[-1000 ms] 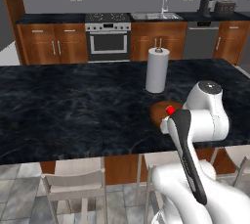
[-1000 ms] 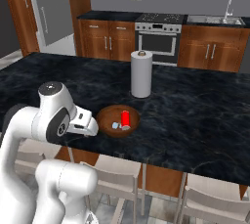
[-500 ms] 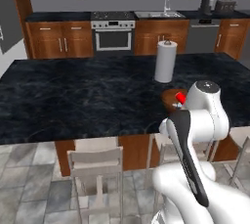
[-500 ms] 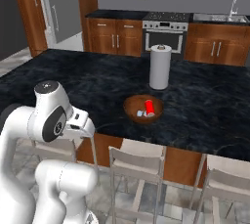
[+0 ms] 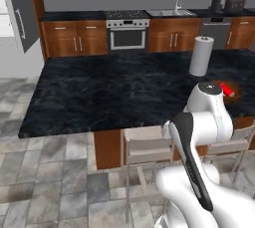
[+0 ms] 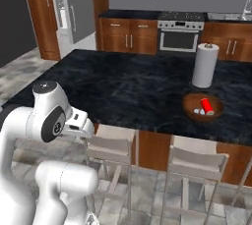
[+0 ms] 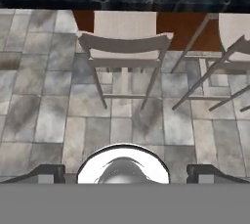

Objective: Open the fridge, grab two sodas, and place both sodas inside the bowl with ice on the dining counter.

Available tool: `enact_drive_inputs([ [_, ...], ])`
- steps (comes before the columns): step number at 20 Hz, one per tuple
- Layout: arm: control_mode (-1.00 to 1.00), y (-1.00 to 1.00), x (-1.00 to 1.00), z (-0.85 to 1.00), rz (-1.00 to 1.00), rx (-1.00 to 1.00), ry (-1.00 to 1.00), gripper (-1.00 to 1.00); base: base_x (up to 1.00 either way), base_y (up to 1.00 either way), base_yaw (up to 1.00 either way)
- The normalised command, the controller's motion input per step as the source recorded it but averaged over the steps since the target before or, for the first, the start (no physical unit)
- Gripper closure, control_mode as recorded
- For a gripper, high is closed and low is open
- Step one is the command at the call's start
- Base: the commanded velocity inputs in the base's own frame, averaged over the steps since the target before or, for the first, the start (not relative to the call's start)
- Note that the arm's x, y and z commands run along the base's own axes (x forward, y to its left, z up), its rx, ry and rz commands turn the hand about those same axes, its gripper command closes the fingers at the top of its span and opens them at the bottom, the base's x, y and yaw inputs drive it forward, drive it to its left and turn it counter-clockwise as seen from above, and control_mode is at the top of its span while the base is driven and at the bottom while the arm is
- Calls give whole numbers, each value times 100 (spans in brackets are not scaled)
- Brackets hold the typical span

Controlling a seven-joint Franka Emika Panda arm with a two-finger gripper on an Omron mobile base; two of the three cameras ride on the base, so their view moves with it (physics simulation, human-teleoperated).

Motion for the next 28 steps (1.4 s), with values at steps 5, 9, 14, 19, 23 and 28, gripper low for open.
enact_drive_inputs([
  [5,100,0,0,0,0,0,0,-100,7,100,-7],
  [9,100,0,0,0,0,0,0,-100,10,100,-6],
  [14,100,0,0,0,0,0,0,-100,12,100,-7],
  [19,100,0,0,0,0,0,0,-100,23,100,-7],
  [23,100,0,0,0,0,0,0,-100,28,100,-9],
  [28,100,0,0,0,0,0,0,-100,37,100,-10],
])
